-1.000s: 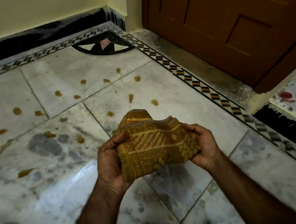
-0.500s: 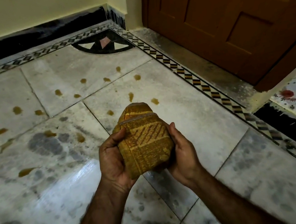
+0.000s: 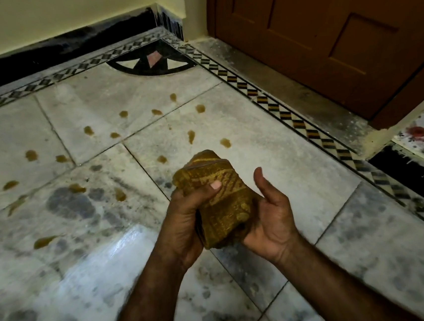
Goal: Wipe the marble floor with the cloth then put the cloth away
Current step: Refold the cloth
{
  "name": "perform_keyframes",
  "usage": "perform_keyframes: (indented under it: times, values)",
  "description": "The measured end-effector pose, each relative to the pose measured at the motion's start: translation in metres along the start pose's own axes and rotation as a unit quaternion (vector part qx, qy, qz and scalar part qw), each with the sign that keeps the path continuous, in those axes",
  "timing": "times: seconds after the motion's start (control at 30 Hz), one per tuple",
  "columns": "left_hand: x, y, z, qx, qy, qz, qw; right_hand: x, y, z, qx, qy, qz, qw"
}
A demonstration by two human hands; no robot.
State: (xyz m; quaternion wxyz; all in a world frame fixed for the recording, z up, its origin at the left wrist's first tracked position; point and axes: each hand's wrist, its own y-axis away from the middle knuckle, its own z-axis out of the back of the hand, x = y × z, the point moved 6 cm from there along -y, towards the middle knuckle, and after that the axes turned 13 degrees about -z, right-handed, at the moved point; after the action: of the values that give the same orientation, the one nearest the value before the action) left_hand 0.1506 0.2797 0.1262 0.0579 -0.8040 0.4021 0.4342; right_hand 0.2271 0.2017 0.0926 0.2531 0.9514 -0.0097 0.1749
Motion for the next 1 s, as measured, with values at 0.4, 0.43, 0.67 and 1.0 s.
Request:
perform_keyframes:
  times: [0.4,0.43,0.67,1.0]
  values:
    - [-0.018,0.009,-0.008,0.010,0.313,0.065,0.947,0.011,0.014,-0.024,0.128,0.171,-0.012,0.977]
    - [-0.020,0.009,-0.010,0.003,0.304,0.061,0.951,0.011,0.016,-0.025,0.110,0.212,-0.006,0.971]
    - [-0.035,0.018,-0.030,0.013,0.242,0.019,0.970,0.033,0.015,-0.021,0.006,0.241,0.090,0.966]
    - [-0.007,0.013,0.002,-0.118,0.033,-0.060,0.991,0.040,0.013,-0.010,0.024,0.114,0.093,0.989]
